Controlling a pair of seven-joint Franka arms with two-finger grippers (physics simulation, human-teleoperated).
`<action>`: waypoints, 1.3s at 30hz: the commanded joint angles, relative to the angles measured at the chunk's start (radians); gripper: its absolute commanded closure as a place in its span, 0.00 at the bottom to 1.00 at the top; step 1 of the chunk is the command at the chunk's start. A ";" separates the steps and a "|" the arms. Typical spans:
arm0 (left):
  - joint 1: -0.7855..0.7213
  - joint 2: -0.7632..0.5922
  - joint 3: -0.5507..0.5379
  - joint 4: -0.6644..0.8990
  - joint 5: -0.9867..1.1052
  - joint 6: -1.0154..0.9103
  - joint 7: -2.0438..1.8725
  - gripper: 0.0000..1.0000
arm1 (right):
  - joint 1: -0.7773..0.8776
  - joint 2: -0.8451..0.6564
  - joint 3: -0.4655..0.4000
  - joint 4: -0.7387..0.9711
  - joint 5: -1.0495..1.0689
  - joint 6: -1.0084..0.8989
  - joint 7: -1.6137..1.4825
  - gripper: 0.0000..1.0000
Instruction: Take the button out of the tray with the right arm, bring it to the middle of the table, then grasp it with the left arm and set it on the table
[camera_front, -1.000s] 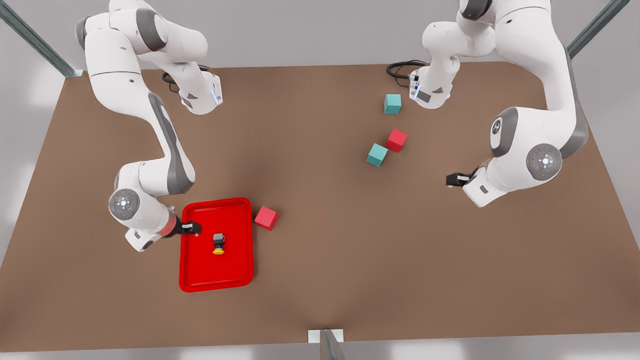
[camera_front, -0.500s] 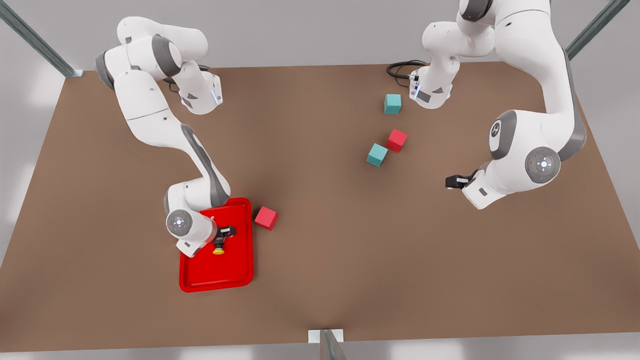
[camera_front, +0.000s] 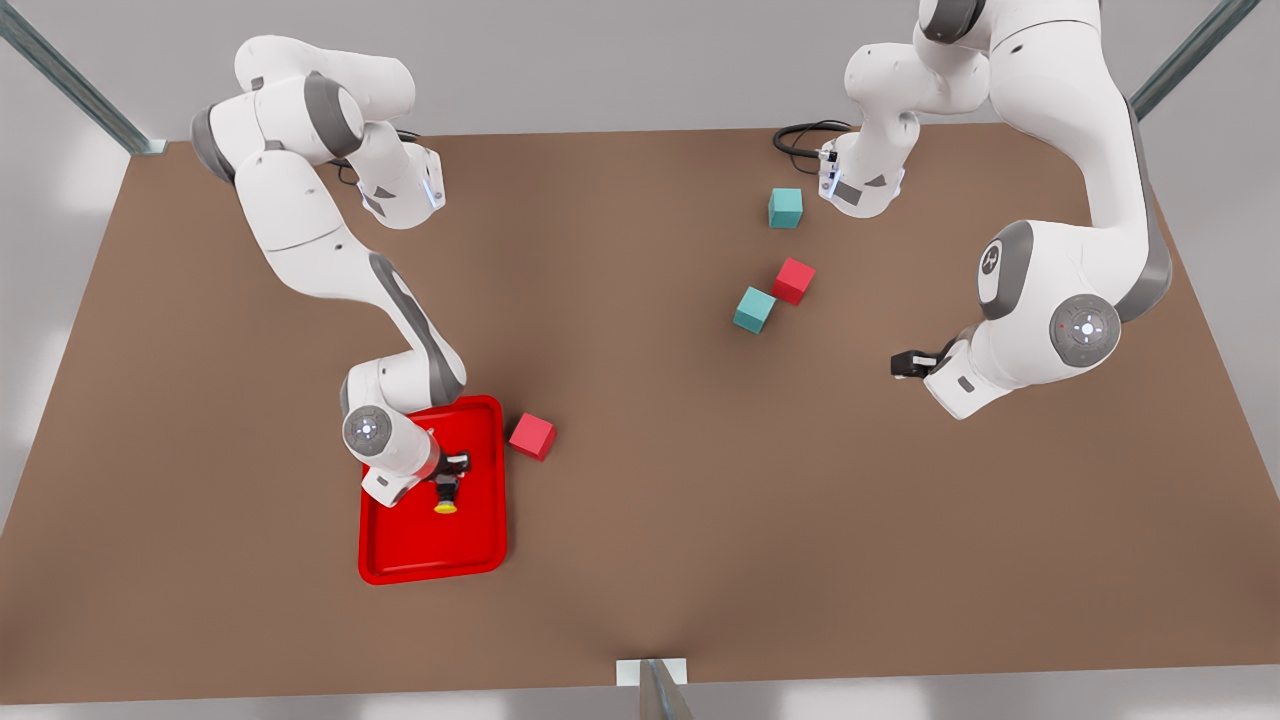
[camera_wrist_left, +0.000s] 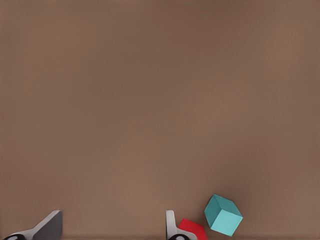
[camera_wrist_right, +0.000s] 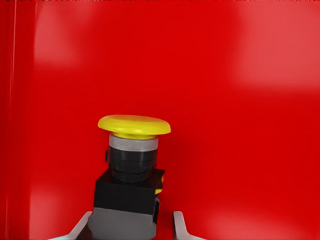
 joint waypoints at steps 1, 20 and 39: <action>0.000 -0.001 0.000 0.000 0.001 0.000 -0.004 0.00 | 0.002 0.004 0.000 0.002 0.001 0.079 -0.019 0.34; 0.000 0.014 0.000 0.000 0.006 0.003 -0.003 0.00 | 0.009 -0.019 0.002 0.025 -0.022 0.147 -0.074 0.61; 0.000 0.022 0.000 0.002 0.009 0.029 -0.004 0.00 | 0.600 0.488 0.115 0.919 -0.168 0.032 -0.561 0.74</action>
